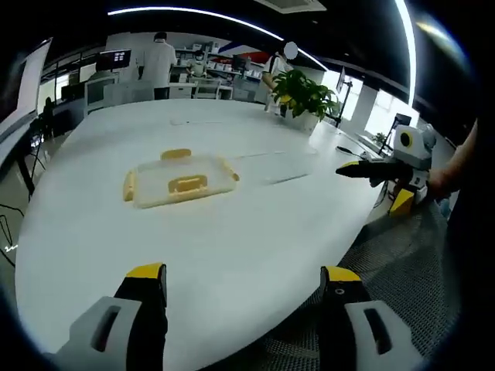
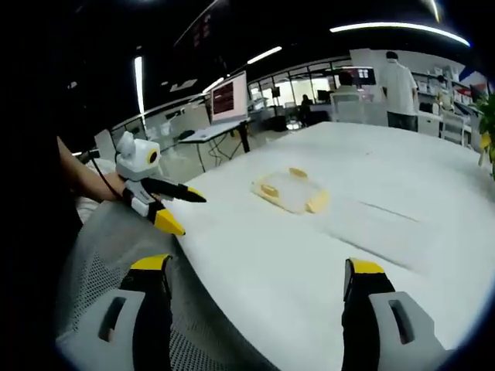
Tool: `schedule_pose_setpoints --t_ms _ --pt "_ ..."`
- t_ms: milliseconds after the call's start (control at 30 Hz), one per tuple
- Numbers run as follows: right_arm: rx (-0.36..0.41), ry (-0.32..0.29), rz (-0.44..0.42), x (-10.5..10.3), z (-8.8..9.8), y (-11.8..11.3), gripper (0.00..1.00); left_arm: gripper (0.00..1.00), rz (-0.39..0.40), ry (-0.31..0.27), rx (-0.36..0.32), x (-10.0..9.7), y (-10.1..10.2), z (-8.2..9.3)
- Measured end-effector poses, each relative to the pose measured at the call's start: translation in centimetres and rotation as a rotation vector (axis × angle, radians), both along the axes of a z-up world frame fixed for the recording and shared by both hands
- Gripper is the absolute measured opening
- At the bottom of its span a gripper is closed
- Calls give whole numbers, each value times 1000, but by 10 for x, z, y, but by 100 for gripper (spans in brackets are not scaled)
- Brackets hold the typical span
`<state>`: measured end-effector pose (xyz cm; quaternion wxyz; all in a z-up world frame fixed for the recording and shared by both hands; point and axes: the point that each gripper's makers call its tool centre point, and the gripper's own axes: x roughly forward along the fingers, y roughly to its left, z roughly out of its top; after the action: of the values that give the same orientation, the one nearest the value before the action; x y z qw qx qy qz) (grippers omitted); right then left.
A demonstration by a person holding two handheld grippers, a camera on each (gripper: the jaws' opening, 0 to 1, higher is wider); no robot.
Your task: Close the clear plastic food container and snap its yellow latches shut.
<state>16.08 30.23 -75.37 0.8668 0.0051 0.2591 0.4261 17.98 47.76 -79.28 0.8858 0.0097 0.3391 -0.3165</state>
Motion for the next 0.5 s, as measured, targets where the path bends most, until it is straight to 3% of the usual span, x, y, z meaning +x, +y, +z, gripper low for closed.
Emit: schedule_pose_setpoints --t_ms 233,500 --pt "20 0 -13 4 4 -2 91 82 13 -19 10 3 3 2" --pt "36 25 -7 2 4 1 90 80 6 -7 -5 2 1 2"
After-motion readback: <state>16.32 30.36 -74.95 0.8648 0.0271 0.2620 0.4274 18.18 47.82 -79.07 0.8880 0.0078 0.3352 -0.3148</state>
